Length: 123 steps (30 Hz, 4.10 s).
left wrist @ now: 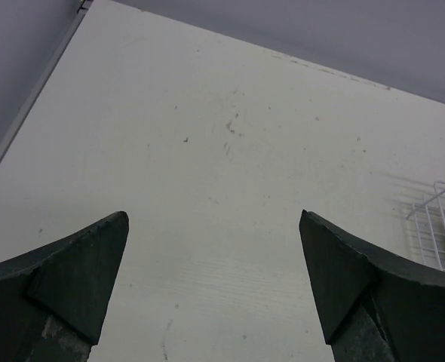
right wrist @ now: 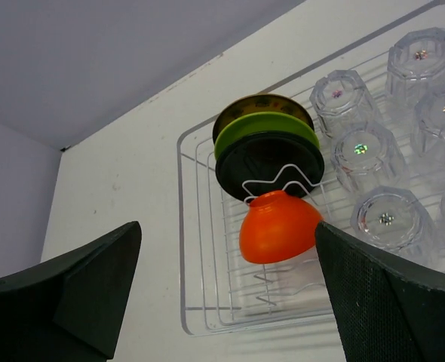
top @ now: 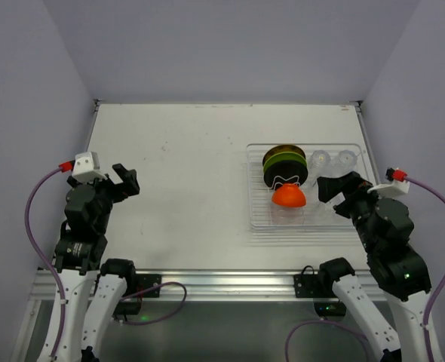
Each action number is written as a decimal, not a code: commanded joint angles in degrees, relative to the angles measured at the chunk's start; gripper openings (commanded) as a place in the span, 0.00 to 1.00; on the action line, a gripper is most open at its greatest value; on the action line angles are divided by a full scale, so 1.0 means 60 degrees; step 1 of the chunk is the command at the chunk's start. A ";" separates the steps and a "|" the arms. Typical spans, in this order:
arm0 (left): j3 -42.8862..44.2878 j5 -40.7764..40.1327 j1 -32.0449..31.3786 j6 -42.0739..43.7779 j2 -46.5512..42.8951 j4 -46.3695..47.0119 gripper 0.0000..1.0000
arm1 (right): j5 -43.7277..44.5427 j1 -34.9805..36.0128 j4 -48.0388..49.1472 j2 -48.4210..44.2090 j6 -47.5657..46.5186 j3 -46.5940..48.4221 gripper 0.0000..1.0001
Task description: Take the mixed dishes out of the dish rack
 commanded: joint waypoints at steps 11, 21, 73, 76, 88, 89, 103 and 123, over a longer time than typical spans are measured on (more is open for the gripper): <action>-0.0023 0.0097 -0.0116 -0.0012 -0.0066 0.0234 1.00 | -0.1043 0.0028 0.1014 -0.0175 0.1622 -0.0634 0.99; -0.0037 0.0126 -0.0219 -0.0012 0.0066 0.0248 1.00 | -0.0677 0.0013 0.0635 0.0658 0.7506 -0.1234 0.99; -0.0111 0.0536 -0.0731 0.0046 0.0696 0.0365 1.00 | -0.0458 0.0028 0.3533 0.3736 1.0223 -0.4076 0.98; -0.0111 0.0536 -0.0731 0.0046 0.0667 0.0365 1.00 | -0.0575 0.0028 0.3797 0.3707 1.0297 -0.4252 0.97; -0.0111 0.0566 -0.0746 0.0061 0.0667 0.0351 1.00 | -0.0648 0.0057 0.5158 0.3340 1.0429 -0.4985 0.95; -0.0111 0.0566 -0.0746 0.0061 0.0652 0.0351 1.00 | -0.0663 0.0057 0.5233 0.3326 1.0385 -0.5014 0.95; -0.0111 0.0551 -0.0775 0.0061 0.0535 0.0351 1.00 | -0.0985 0.0057 0.6391 0.3092 1.0326 -0.5601 0.94; -0.0111 0.0478 -0.0790 0.0076 0.0461 0.0365 1.00 | -0.1044 0.0057 0.9495 0.2681 0.9887 -0.7300 0.85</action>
